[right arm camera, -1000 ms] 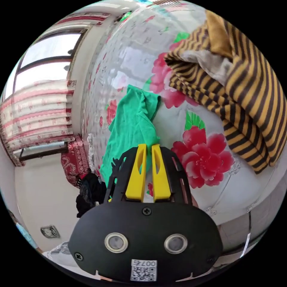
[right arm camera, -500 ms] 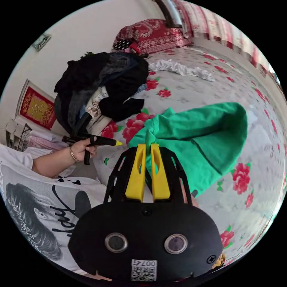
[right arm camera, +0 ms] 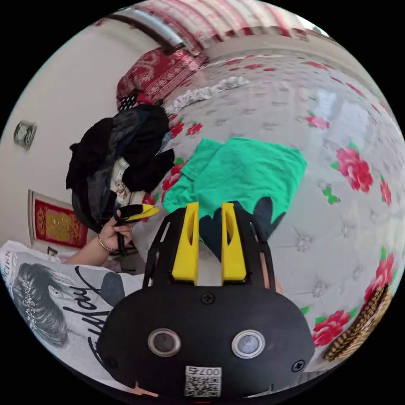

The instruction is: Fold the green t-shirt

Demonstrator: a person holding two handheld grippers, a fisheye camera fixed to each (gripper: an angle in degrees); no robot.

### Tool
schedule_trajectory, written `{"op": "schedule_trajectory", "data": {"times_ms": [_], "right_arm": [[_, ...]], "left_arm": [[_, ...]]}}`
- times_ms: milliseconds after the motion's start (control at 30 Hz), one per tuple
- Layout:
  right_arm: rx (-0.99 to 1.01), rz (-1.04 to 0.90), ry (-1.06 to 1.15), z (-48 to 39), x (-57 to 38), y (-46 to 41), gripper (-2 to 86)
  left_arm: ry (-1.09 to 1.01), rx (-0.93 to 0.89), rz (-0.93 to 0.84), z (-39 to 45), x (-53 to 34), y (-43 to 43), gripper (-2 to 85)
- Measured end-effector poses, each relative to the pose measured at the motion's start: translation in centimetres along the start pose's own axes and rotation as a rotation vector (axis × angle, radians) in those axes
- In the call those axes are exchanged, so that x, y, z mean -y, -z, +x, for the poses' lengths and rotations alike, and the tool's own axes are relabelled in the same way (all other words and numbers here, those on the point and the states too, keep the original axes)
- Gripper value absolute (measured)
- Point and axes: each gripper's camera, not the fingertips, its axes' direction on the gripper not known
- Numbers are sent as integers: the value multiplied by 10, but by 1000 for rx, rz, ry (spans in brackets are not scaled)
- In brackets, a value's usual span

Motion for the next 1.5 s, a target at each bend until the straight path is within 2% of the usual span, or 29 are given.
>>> {"op": "schedule_trajectory", "data": {"times_ms": [67,167,233,367,433,500,767,933,1100,1267,1367,1433,1500], "right_arm": [[60,45,-297,60,-17,12,70],[130,75,-433,94,-22,8,80],[172,64,-446,100,-16,-1,84],[175,51,-531,105,-13,-17,79],[175,67,-538,105,-18,-14,70],[178,45,-507,104,-22,-6,57],[135,66,-386,98,-72,68,16],[110,126,-287,110,-89,149,9],[-19,242,-155,120,-120,268,7],[-380,277,-129,140,-186,388,13],[-455,220,-280,191,-223,415,22],[-481,186,-401,233,-245,411,33],[-490,124,-516,270,-269,396,45]], "left_arm": [[-48,-16,-17,0,16,-8,135],[-93,-29,-98,-9,49,-31,170],[-95,-47,-197,-18,75,-56,187],[-120,6,-292,-17,99,-90,155],[-120,117,-341,-18,104,-110,81],[-144,118,-336,-18,103,-116,51],[-240,32,-372,19,60,-148,46],[-385,1,-426,97,28,-217,45],[-547,-77,-429,197,-7,-291,45],[-745,-86,-479,295,-61,-398,46],[-762,-31,-606,311,-104,-495,51],[-737,109,-814,291,-139,-581,68],[-722,212,-933,267,-158,-624,73]]}}
